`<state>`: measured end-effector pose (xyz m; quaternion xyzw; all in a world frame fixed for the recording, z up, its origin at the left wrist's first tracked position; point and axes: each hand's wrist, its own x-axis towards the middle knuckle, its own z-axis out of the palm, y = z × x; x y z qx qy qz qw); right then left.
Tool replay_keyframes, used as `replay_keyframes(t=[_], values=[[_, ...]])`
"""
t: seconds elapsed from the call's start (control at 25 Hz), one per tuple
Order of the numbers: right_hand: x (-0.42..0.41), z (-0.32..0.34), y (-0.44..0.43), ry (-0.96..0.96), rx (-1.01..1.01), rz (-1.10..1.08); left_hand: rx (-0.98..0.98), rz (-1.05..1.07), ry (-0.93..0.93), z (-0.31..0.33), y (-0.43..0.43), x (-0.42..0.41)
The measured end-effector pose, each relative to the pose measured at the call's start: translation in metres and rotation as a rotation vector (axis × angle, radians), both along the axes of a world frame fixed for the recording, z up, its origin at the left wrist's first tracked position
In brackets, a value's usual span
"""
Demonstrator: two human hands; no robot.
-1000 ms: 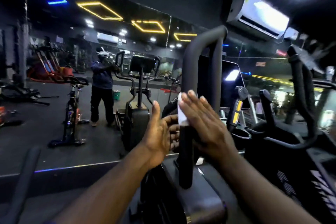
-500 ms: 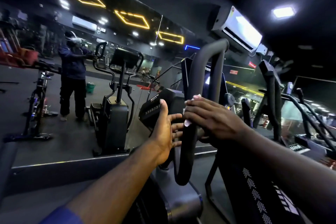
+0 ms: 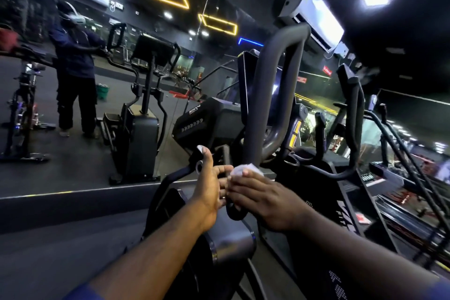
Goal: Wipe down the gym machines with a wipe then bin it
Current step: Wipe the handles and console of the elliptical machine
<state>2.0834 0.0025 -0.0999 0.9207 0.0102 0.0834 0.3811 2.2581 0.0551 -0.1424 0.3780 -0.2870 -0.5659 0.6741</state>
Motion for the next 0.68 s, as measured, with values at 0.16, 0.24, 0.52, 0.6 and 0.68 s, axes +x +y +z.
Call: replay_keyframes(t=[0.16,0.24,0.52,0.6,0.68], values=[[-0.031,-0.029,-0.009,-0.085,0.118,0.074,0.006,-0.003,0.017,-0.006,0.006,-0.005],[-0.018,-0.059,-0.002,-0.484,0.409,0.084,0.009,0.046,-0.018,-0.007,0.005,-0.014],[0.072,-0.078,0.058,-1.739,1.246,-0.053,0.021,0.254,-0.123,0.003,0.0,-0.016],[0.064,-0.06,0.041,-1.749,1.484,-0.06,0.021,0.318,-0.145,0.002,-0.007,-0.016],[0.05,-0.041,0.017,-1.633,1.992,-0.011,0.039,0.355,-0.166,0.004,-0.011,-0.024]])
